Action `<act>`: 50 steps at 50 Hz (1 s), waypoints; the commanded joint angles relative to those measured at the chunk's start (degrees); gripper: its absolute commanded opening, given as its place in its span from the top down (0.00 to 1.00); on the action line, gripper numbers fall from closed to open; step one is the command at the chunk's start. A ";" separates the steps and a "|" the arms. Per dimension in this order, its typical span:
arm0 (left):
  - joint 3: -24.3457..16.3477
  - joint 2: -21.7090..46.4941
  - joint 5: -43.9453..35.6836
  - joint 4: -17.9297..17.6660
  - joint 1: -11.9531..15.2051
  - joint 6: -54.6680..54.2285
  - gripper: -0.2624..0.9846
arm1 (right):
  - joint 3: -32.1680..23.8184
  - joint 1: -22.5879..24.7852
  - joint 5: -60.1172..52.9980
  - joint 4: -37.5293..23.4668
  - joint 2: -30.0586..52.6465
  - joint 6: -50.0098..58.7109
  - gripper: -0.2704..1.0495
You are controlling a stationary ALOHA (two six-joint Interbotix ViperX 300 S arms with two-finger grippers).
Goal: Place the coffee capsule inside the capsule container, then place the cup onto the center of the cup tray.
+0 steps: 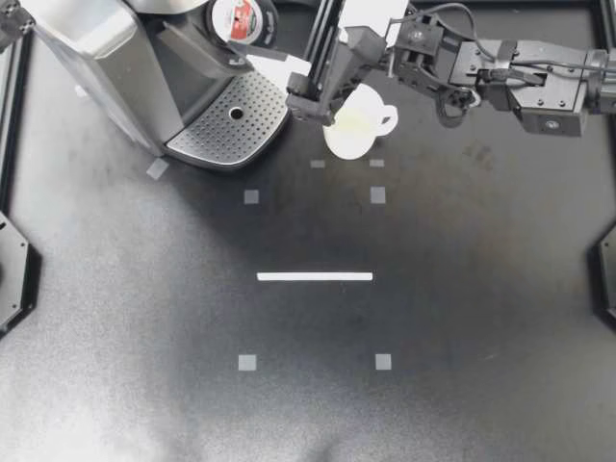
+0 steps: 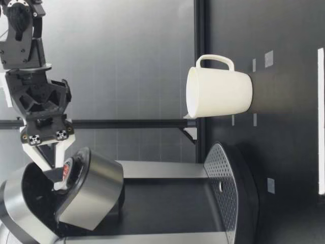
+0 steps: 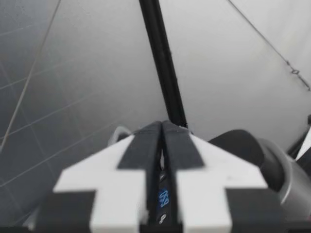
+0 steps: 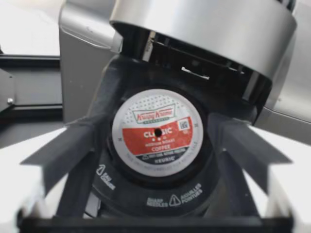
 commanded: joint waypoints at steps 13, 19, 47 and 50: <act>0.26 0.35 11.95 0.79 0.18 -0.26 0.72 | 7.21 3.43 -5.71 0.44 -10.55 0.62 0.16; 0.62 1.23 14.85 1.32 0.26 -1.14 0.72 | 10.37 5.27 -6.59 0.53 -13.80 1.14 0.17; 4.13 4.04 16.52 2.20 1.05 -7.65 0.72 | 21.97 6.77 -17.93 0.62 -22.94 6.50 0.30; 4.31 4.13 16.52 2.29 1.05 -8.17 0.72 | 22.32 6.77 -18.02 0.62 -23.38 6.86 0.30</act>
